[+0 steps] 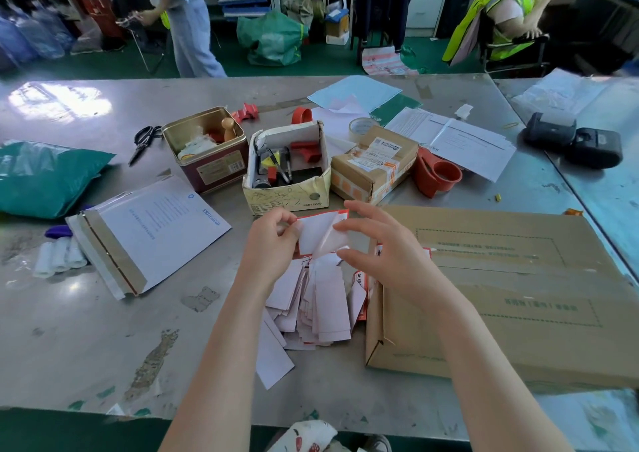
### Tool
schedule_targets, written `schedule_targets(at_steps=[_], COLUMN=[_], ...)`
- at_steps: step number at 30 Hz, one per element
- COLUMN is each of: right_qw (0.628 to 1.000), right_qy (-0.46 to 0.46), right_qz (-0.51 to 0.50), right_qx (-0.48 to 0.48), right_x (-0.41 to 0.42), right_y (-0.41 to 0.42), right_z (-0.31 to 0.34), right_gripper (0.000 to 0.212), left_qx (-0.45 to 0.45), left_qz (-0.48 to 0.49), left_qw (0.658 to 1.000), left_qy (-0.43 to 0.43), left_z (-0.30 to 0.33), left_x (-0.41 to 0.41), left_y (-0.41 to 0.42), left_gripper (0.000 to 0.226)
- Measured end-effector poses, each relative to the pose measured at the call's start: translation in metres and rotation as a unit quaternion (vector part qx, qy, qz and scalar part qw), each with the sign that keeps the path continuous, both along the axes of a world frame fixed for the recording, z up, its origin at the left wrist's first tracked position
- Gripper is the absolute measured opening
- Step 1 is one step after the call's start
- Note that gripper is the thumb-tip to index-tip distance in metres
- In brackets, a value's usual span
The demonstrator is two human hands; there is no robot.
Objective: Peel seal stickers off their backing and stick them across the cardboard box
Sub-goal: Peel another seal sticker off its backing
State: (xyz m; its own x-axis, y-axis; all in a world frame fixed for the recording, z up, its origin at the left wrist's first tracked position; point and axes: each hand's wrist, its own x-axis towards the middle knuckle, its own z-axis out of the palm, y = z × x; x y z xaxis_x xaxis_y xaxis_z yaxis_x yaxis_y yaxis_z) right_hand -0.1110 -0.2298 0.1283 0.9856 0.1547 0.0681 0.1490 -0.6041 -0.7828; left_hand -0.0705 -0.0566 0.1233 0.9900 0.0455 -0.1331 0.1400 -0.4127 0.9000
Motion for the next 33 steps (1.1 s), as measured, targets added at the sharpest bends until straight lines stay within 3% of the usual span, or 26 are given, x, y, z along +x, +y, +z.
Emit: schedule_targets(at_steps=[11,22,33], right_qw=[0.994,0.983,0.984], right_qy=[-0.07,-0.047,-0.013], right_qz=[-0.078,-0.068,-0.083], right_qx=[0.034,0.161,0.158], right_x=[0.007,0.007,0.022], right_y=[0.007,0.021,0.031], right_z=[-0.006,0.0,0.002], right_gripper=[0.026,0.031,0.041], left_qx=[0.014,0.014,-0.012], left_qz=[-0.032,-0.044,-0.035], left_qw=[0.999,0.997,0.996], left_qy=[0.031,0.065,0.076], left_z=[-0.002,-0.013,-0.017], left_x=[0.006,0.015,0.031], left_y=[0.005,0.015,0.025], left_gripper=[0.01,0.01,0.013])
